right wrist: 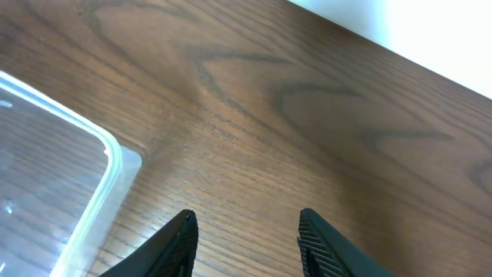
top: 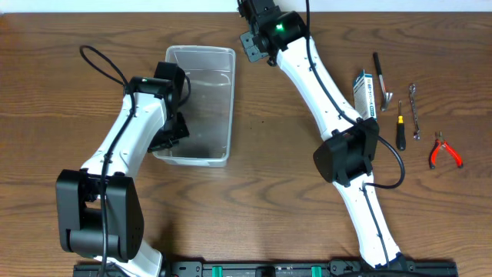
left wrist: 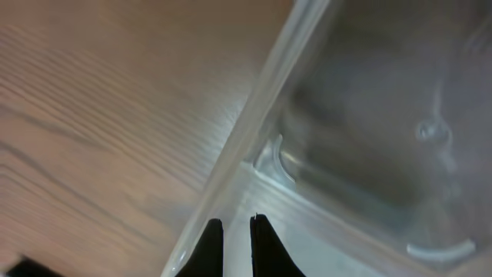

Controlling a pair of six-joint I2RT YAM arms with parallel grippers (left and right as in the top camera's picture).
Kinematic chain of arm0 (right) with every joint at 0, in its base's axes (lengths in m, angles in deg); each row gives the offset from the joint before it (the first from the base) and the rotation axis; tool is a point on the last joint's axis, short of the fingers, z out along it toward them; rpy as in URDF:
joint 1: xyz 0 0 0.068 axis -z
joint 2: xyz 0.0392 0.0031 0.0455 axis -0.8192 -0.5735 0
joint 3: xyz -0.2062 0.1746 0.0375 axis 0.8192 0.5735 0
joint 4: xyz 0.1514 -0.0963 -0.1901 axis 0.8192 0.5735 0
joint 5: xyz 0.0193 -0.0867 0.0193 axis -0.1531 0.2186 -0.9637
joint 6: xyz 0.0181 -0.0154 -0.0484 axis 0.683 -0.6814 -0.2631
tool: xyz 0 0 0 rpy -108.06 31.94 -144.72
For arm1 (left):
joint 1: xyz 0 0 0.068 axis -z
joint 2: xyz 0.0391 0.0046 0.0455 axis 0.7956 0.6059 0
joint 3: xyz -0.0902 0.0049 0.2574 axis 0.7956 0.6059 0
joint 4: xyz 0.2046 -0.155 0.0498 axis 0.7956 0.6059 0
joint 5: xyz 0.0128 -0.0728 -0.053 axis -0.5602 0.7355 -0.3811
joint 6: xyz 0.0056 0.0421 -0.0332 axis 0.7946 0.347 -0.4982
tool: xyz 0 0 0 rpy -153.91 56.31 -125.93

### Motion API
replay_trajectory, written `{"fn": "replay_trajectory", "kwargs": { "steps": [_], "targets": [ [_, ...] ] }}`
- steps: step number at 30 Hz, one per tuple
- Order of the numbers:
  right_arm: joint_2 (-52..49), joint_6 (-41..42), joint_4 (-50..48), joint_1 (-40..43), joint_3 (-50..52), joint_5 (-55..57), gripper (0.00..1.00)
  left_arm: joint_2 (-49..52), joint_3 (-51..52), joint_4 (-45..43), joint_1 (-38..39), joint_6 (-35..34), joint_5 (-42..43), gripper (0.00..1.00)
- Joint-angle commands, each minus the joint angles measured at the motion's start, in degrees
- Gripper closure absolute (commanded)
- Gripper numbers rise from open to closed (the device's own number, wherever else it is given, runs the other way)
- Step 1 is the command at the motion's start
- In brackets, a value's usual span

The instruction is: Pack container

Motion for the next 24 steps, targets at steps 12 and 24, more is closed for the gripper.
{"fn": "replay_trajectory", "kwargs": {
  "steps": [12, 24],
  "targets": [
    [2.62, -14.62, -0.66, 0.35, -1.18, -32.61, 0.99, -0.35, 0.04, -10.19, -0.33, 11.54, -7.23, 0.94],
    [2.60, -15.50, 0.87, -2.32, -0.28, -34.23, 0.99, -0.35, 0.04, -10.25, -0.33, 11.54, -7.23, 0.94]
  ]
}}
